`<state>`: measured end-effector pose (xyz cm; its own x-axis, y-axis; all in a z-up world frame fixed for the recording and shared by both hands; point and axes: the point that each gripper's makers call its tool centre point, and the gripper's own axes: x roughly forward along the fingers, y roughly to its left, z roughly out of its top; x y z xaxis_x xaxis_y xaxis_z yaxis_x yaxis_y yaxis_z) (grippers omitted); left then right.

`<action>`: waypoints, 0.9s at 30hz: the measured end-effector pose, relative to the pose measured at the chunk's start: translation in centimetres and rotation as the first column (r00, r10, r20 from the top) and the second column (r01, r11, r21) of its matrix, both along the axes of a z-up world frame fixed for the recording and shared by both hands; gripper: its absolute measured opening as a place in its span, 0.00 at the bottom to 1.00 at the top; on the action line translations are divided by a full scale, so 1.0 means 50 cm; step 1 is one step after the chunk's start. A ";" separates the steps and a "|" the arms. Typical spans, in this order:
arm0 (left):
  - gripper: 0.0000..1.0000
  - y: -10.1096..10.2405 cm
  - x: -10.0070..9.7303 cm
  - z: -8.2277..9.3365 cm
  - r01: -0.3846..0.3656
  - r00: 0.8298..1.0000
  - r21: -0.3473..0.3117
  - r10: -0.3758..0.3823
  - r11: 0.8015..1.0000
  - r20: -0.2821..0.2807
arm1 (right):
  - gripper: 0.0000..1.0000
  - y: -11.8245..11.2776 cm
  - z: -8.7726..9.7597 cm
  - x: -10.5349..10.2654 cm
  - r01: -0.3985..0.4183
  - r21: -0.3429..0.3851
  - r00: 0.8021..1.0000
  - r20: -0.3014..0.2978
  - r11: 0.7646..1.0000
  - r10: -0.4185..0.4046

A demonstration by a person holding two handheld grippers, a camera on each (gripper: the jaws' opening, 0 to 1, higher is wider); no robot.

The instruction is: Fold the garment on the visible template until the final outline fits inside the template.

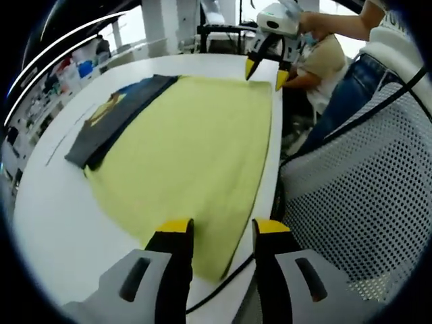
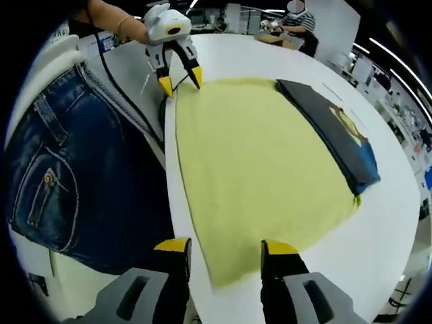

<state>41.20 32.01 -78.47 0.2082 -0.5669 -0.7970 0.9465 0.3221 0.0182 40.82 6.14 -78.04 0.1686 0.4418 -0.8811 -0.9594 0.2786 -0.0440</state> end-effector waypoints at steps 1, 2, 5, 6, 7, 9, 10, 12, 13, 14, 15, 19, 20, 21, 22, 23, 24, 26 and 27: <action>0.32 0.003 -0.001 -0.003 -0.001 1.000 0.006 0.001 1.000 0.001 | 0.35 -0.002 -0.003 -0.001 -0.007 -0.008 1.000 0.004 1.000 0.007; 0.31 0.005 -0.001 -0.004 -0.001 1.000 0.012 0.001 1.000 0.000 | 0.35 -0.003 -0.005 -0.002 -0.015 -0.017 1.000 0.007 1.000 0.015; 0.30 0.010 -0.004 -0.008 0.004 1.000 0.031 -0.004 1.000 0.002 | 0.34 -0.007 -0.012 -0.011 -0.045 -0.045 0.999 0.001 0.998 0.045; 0.31 0.010 -0.006 -0.009 0.008 1.000 0.034 -0.008 0.999 0.002 | 0.34 -0.007 -0.013 -0.014 -0.048 -0.046 0.999 -0.003 0.998 0.048; 0.30 0.011 -0.007 -0.010 0.010 1.000 0.039 -0.010 0.999 0.004 | 0.34 -0.007 -0.013 -0.014 -0.049 -0.048 0.999 -0.002 0.998 0.049; 0.30 0.013 -0.007 -0.012 0.009 1.000 0.047 -0.009 0.999 0.006 | 0.32 -0.011 -0.018 -0.012 -0.055 -0.061 0.998 0.006 0.997 0.055; 0.29 0.012 -0.007 -0.012 0.003 1.000 0.043 -0.004 0.999 0.003 | 0.31 -0.015 -0.021 -0.011 -0.061 -0.074 0.998 0.009 0.995 0.062; 0.29 0.012 -0.008 -0.012 0.011 1.000 0.048 -0.012 0.999 0.007 | 0.30 -0.021 -0.027 -0.015 -0.074 -0.098 0.997 0.007 0.992 0.075; 0.29 0.012 -0.008 -0.012 0.011 1.000 0.051 -0.012 0.999 0.011 | 0.28 -0.018 -0.025 -0.016 -0.070 -0.082 0.998 0.001 0.994 0.070; 0.29 0.013 -0.008 -0.012 0.006 1.000 0.052 -0.006 0.999 0.008 | 0.28 -0.020 -0.027 -0.016 -0.069 -0.085 0.998 0.001 0.994 0.069; 0.29 0.013 -0.008 -0.012 0.001 1.000 0.053 -0.001 0.999 0.002 | 0.27 -0.021 -0.025 -0.014 -0.068 -0.081 0.998 0.001 0.994 0.069; 0.27 0.014 -0.004 -0.012 -0.009 1.000 0.060 0.009 0.998 0.007 | 0.21 -0.022 -0.025 -0.014 -0.066 -0.072 0.998 -0.011 0.995 0.066; 0.26 0.013 -0.002 -0.012 -0.009 1.000 0.063 0.008 0.998 0.008 | 0.17 -0.022 -0.025 -0.013 -0.068 -0.073 0.998 -0.010 0.995 0.067; 0.25 0.013 0.000 -0.011 0.005 1.000 0.068 -0.006 0.998 0.019 | 0.15 -0.024 -0.026 -0.011 -0.066 -0.077 0.998 -0.014 0.995 0.065; 0.25 0.012 0.000 -0.011 0.013 1.000 0.069 -0.014 0.998 0.021 | 0.14 -0.023 -0.026 -0.010 -0.063 -0.075 0.998 -0.015 0.995 0.062; 0.25 0.012 0.002 -0.011 0.013 1.000 0.070 -0.014 0.997 0.022 | 0.12 -0.024 -0.027 -0.008 -0.060 -0.074 0.998 -0.014 0.995 0.059; 0.24 0.012 0.005 -0.011 0.008 1.000 0.071 -0.010 0.997 0.022 | 0.11 -0.024 -0.027 -0.006 -0.058 -0.075 0.998 -0.012 0.996 0.057; 0.20 0.013 0.010 -0.012 -0.005 1.000 0.077 0.004 0.997 0.019 | 0.07 -0.026 -0.028 0.000 -0.050 -0.078 0.999 -0.007 0.996 0.049; 0.17 0.016 0.014 -0.012 -0.009 1.000 0.087 0.007 0.996 0.028 | 0.07 -0.026 -0.027 0.001 -0.047 -0.075 0.999 -0.007 0.996 0.046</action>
<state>41.90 32.79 -79.08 0.2349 -0.4941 -0.8371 0.9426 0.3260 0.0721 40.86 4.86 -79.40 0.1450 0.3814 -0.9129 -0.9715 0.2297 -0.0584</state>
